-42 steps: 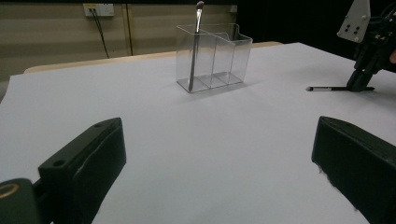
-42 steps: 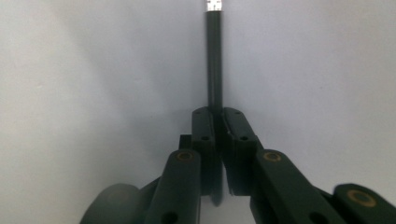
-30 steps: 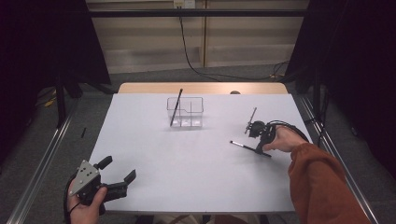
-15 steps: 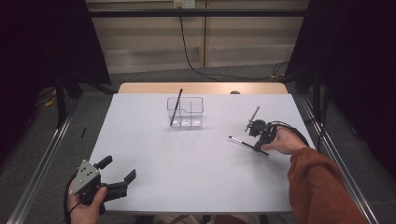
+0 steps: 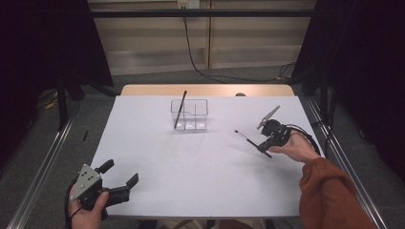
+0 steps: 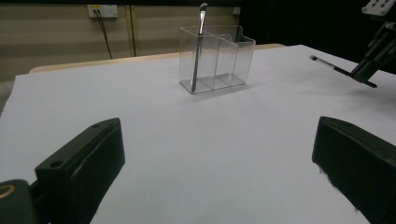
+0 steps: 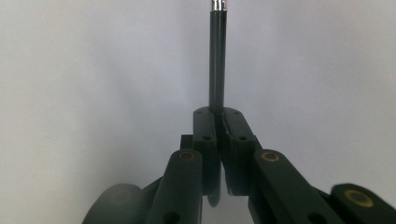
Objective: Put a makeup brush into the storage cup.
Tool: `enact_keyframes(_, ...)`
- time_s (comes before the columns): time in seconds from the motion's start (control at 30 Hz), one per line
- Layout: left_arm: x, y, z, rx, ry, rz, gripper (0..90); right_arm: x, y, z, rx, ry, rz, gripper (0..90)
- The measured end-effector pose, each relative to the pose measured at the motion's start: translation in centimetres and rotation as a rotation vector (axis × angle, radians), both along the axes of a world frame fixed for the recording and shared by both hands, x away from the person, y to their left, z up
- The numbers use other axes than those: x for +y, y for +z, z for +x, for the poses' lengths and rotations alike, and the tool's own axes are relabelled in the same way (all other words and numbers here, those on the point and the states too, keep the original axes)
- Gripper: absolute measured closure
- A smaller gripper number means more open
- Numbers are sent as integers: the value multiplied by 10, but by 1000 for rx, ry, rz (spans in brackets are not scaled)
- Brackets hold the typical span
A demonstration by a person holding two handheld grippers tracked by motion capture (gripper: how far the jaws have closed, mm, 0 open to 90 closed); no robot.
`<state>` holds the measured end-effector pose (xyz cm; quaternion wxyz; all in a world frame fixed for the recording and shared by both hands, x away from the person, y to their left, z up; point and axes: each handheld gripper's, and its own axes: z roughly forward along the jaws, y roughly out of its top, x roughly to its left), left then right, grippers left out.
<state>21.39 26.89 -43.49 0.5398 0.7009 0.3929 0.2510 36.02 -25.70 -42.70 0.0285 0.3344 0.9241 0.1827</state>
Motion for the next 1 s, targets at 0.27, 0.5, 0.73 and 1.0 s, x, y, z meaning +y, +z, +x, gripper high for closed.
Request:
enact_keyframes(0.27,-2,0,0,0,-3,-3,25,-4,1,-11,-56,-39,130,846)
enact_keyframes(0.5,-2,0,0,2,-3,-2,25,-7,3,-20,-125,-82,215,846)
enact_keyframes(0.73,-2,0,0,1,-10,6,25,-8,4,-30,-179,-102,308,846)
enact_keyframes(1.0,-1,-1,0,0,-3,0,26,-10,0,-38,-249,-117,394,846)
